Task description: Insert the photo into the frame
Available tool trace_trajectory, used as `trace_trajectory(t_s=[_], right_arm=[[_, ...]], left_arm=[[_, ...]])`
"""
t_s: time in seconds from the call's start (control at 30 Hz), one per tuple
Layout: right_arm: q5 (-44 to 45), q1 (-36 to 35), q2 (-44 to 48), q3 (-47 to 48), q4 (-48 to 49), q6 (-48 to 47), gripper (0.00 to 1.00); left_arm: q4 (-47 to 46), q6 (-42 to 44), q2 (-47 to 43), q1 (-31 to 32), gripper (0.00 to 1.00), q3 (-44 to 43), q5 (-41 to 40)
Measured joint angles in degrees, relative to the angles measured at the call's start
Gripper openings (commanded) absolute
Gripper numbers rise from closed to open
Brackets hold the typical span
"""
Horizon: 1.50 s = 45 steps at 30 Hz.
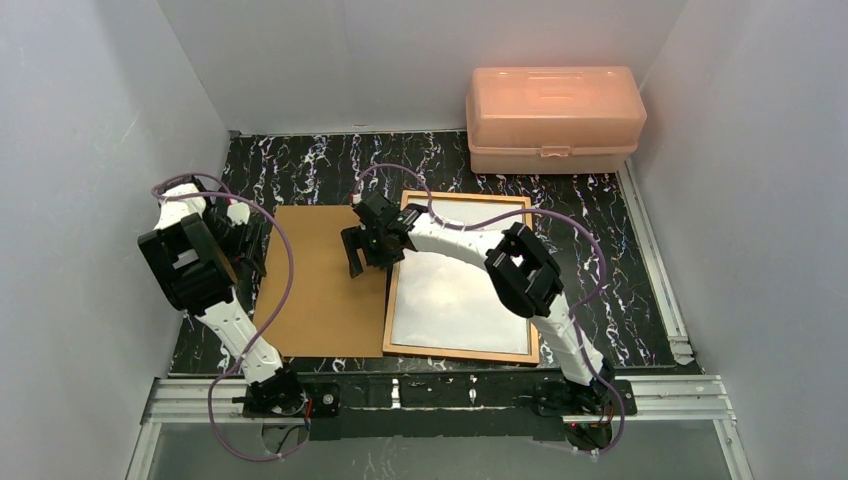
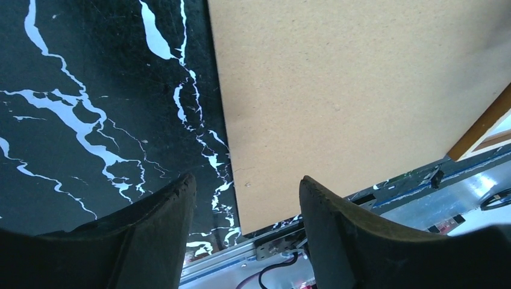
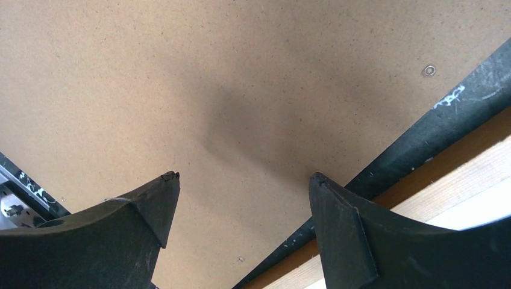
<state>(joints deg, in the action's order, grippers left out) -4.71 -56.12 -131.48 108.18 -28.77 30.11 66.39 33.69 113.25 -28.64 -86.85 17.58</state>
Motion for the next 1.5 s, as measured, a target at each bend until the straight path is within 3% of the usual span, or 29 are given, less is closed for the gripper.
trace_trajectory(t_s=[0.5, 0.77, 1.27, 1.5], right_arm=[[0.8, 1.6, 4.0, -5.9, 0.3, 1.9, 0.89], [1.1, 2.9, 6.8, -11.2, 0.3, 2.8, 0.89], [-3.0, 4.5, 6.9, -11.6, 0.5, 6.4, 0.91], [-3.0, 4.7, 6.9, -12.0, 1.4, 8.4, 0.92]], left_arm=[[-4.5, -2.1, 0.0, 0.5, 0.64, 1.0, 1.3], [-4.5, -3.3, 0.0, 5.1, 0.66, 1.0, 4.6], [-8.9, -8.2, 2.5, 7.4, 0.31, 2.7, 3.3], [-11.9, -10.0, 3.0, 7.4, 0.13, 0.7, -1.2]])
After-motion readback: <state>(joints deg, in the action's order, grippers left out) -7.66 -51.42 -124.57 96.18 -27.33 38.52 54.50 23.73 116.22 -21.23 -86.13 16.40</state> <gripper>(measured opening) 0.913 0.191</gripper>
